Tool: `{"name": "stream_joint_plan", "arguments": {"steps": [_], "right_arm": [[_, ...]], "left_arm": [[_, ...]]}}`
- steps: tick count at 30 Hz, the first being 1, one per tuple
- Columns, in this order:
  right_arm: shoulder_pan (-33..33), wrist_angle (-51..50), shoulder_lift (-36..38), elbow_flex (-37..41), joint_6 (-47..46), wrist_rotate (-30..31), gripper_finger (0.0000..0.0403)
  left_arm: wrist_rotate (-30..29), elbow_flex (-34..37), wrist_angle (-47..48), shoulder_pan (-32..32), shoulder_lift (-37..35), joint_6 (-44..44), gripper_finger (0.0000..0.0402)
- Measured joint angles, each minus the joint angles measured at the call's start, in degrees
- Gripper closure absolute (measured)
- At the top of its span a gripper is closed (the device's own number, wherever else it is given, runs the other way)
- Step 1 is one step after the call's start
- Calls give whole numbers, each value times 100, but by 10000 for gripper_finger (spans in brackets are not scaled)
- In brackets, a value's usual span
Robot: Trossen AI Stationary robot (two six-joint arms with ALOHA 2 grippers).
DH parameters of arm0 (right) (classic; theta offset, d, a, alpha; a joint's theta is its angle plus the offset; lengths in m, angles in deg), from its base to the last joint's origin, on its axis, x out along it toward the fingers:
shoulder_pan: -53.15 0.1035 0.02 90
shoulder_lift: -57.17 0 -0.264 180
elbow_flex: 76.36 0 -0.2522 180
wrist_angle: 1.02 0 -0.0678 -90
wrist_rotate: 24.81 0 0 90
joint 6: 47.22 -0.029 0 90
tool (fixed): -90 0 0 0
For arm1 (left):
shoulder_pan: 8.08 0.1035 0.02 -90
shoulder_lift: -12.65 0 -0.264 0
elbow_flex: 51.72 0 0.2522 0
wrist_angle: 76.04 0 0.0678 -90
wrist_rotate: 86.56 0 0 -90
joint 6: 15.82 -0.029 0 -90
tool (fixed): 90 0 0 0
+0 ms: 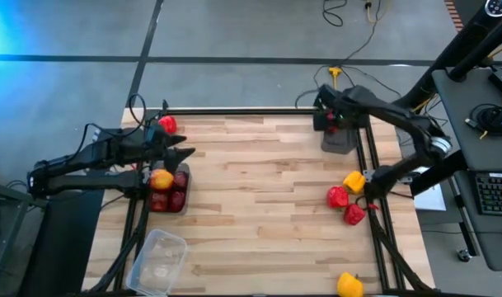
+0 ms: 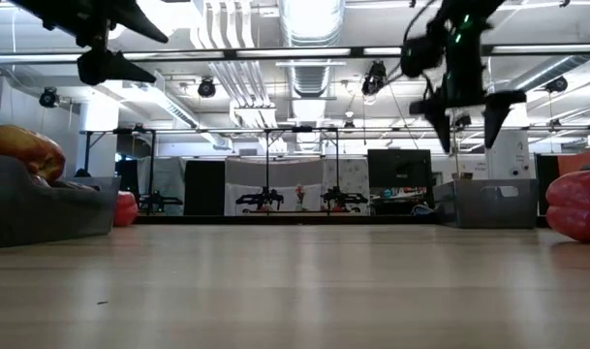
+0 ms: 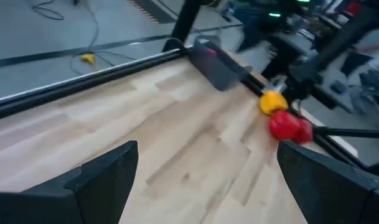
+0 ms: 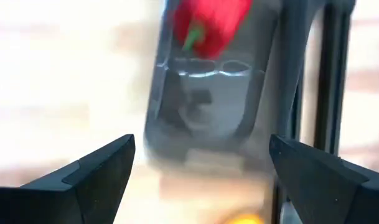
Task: Sort produce into baskets
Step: Put the red bell pepper into the right black transparent bin
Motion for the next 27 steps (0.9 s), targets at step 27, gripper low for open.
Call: {"name": "stream_joint_plan", "arguments": {"steps": [27], "right_arm": [[5175, -316, 805, 1782, -4884, -1444, 18]], "left_arm": [[2204, 2, 53, -739, 226, -1530, 36]]}}
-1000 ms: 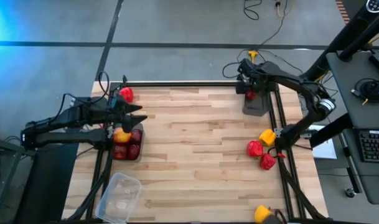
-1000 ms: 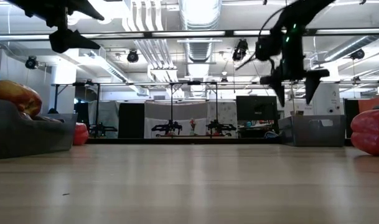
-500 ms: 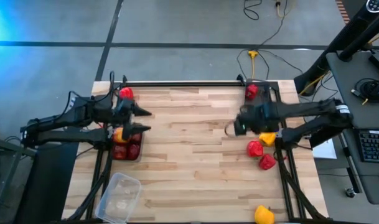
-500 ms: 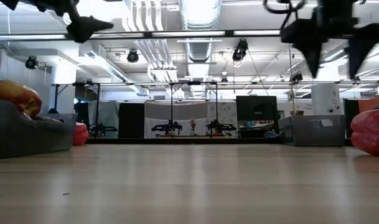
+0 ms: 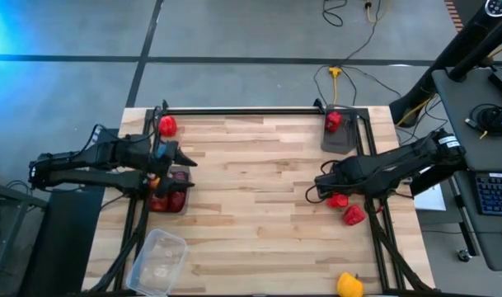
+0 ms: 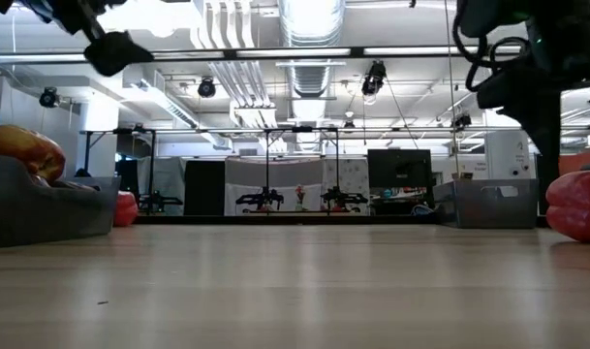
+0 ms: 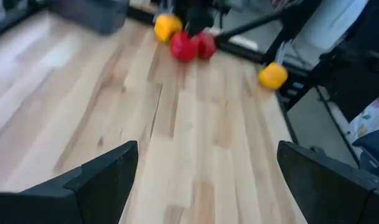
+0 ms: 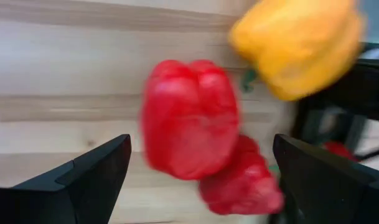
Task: Sort produce into baskets
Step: Put the red bell pepper into the right black transparent bin
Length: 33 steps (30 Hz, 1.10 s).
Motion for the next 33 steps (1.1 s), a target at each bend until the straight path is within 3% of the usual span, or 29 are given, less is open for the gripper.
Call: {"name": "stream_joint_plan", "arguments": {"steps": [13, 22, 27, 31, 33], "right_arm": [[-180, 1250, -459, 777, -124, -357, 18], [-186, 2490, -1455, 791, -64, -89, 19], [-169, 2468, -1920, 466, 62, 16, 35], [-235, 2299, -2011, -79, 454, 266, 90], [-386, 2099, -1939, -372, 778, 400, 93]], "left_arm": [[-130, 0, 89, 0, 9, 445, 36], [-311, 0, -38, -380, -78, 1252, 36], [-822, -2, -276, -798, -86, 1451, 36], [-1752, -2, -827, -925, -32, 1441, 36], [-2233, -2, -1266, -931, 33, 1340, 36]]}}
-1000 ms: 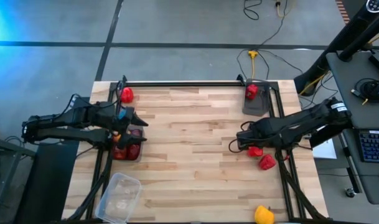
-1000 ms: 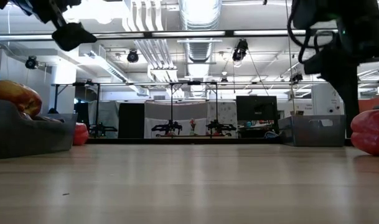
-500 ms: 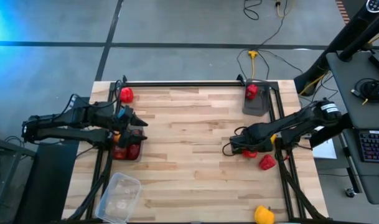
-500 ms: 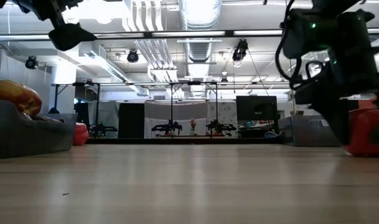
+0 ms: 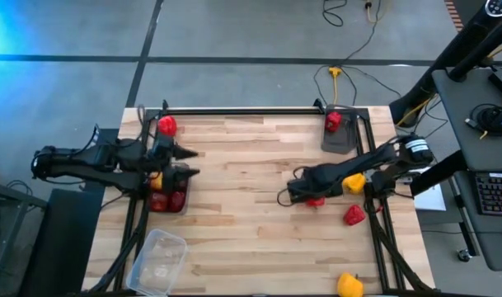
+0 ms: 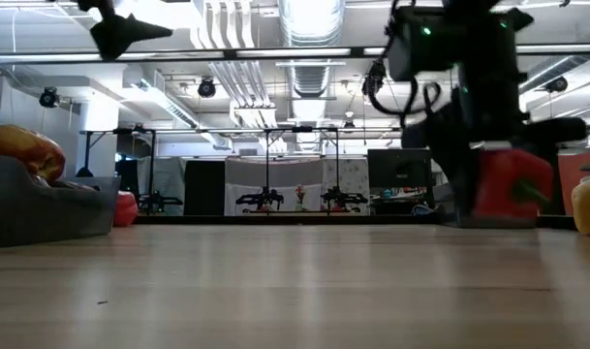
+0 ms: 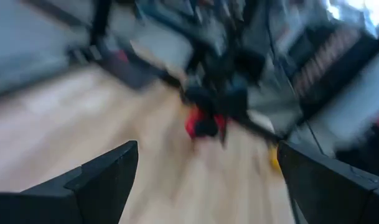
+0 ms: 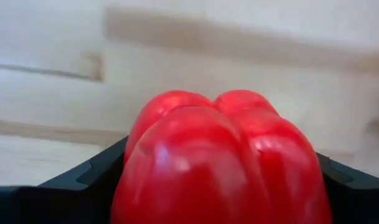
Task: Sort produce into baskets
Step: Put the red bell pepper into the right black transparent bin
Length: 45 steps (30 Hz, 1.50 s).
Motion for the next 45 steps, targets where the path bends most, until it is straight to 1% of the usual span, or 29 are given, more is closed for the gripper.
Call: {"name": "stream_joint_plan", "arguments": {"steps": [2, 3, 5, 8, 10, 15, 17, 20, 24, 26, 30, 32, 36, 38, 42, 45], "right_arm": [[-252, -232, 77, -238, 412, 110, 93], [-427, -250, 99, -333, 661, 146, 93], [-882, -305, 160, -542, 1183, 147, 93], [-1597, -530, 261, -918, 1998, 244, 93], [-2039, -896, 273, -1238, 2493, 407, 93], [-3218, -1936, 377, -1961, 3532, 1028, 93], [-3833, -2057, 376, -2007, 4021, 1151, 93], [-4729, -1918, 365, -1878, 4601, 1168, 93], [-5505, -1640, 354, -1618, 5007, 1234, 93], [-5741, -1490, 354, -1512, 5162, 1284, 93], [-6093, -1048, 354, -1265, 5322, 1300, 93], [-6188, -933, 352, -1166, 5359, 1304, 93], [-6177, -747, 355, -1065, 5363, 1325, 93], [-6175, -702, 350, -1038, 5337, 1354, 88], [-6159, -471, 257, -921, 5531, 1559, 80], [-6105, -420, 80, -897, 5555, 1866, 80]], "left_arm": [[-442, 0, -349, -2, 52, -44, 36], [-563, 0, -415, -4, 65, -55, 36], [-588, 0, -404, -7, 50, -56, 36], [-586, 0, -105, -9, -24, -56, 36], [-596, 0, 54, -7, -84, -44, 36], [-1020, -245, 528, -7, -299, 23, 36], [-1179, -413, 839, -4, -372, -41, 36], [-1178, -635, 1159, -4, -417, -214, 36], [-1174, -836, 1320, -7, -441, -227, 36], [-1150, -920, 1346, -7, -450, -329, 36], [-1140, -1052, 1358, -4, -466, -936, 36], [-1300, -1110, 1359, -4, -467, -1157, 36], [-1834, -1141, 1367, 2, -485, -1367, 36], [-1988, -1141, 1364, 0, -505, -1352, 36], [-2027, -1139, 1378, -4, -514, -1338, 36], [-2027, -1137, 1435, -4, -512, -1338, 36]]}}
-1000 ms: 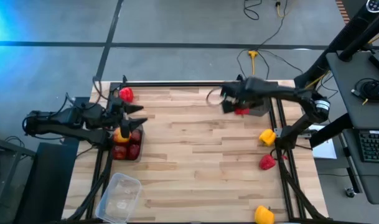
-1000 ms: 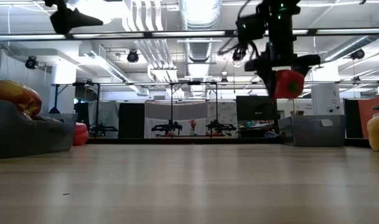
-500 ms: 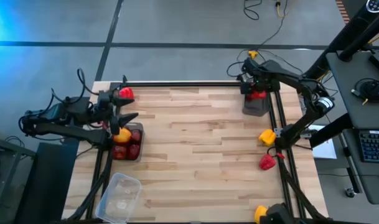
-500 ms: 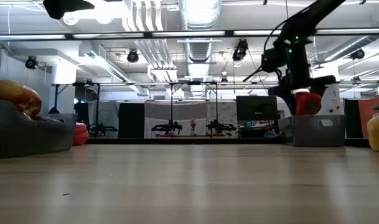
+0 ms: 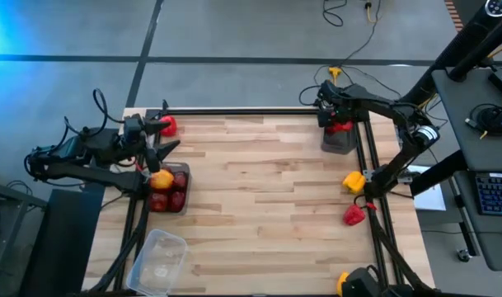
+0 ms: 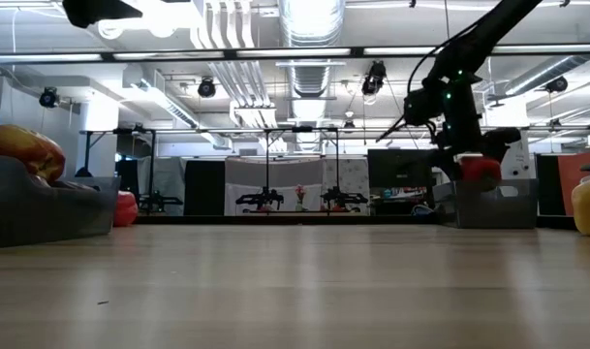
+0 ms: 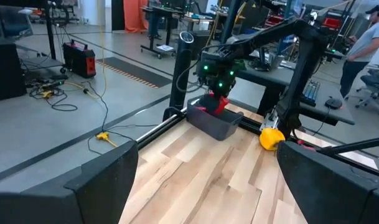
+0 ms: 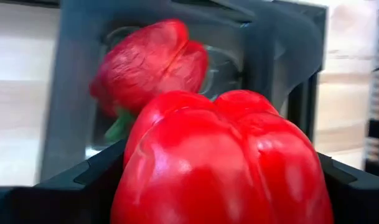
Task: Sort produce into baskets
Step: Put the red bell pepper into the right black transparent bin
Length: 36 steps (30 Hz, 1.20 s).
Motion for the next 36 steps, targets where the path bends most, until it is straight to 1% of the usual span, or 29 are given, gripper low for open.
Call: {"name": "stream_joint_plan", "arguments": {"steps": [3, 5, 8, 10, 12, 15, 17, 20, 23, 25, 29, 32, 34, 36], "right_arm": [[54, -114, -224, -43, -38, 297, 77], [119, -366, -334, -159, -254, 477, 77], [189, -492, -437, -209, -552, 955, 81], [187, -481, -563, -217, -721, 1174, 81], [178, -490, -710, -258, -872, 1399, 74], [163, -634, -899, -375, -913, 1358, 51], [163, -835, -959, -462, -955, 1305, 39], [163, -1012, -954, -575, -1020, 1267, 35], [178, -1162, -848, -671, -1035, 1181, 34], [178, -1226, -697, -743, -1031, 1140, 34], [271, -1247, -316, -794, -969, 1073, 35], [479, -1238, 22, -826, -799, 1029, 38], [747, -1246, 248, -824, -727, 905, 39], [1162, -1247, 478, -824, -777, 839, 39]], "left_arm": [[2, 0, 39, 0, 5, 49, 36], [22, 0, 56, -1, 4, 122, 36], [256, 0, 115, -2, -7, 257, 36], [678, 0, 140, 0, -6, 291, 36], [1364, 0, 133, 0, 6, 314, 36], [2290, 2, 131, -2, 52, 409, 36], [2537, 4, 141, -4, 88, 434, 36], [2516, 7, 186, -4, 119, 418, 36], [2261, 7, 181, -4, 156, 319, 36], [2076, 7, 180, -4, 174, 246, 36], [2033, 7, 134, -4, 181, 168, 36], [2168, 9, 89, -4, 177, 270, 36], [2485, 9, 36, -4, 170, 395, 36], [2827, 9, 10, -4, 173, 646, 36]]}}
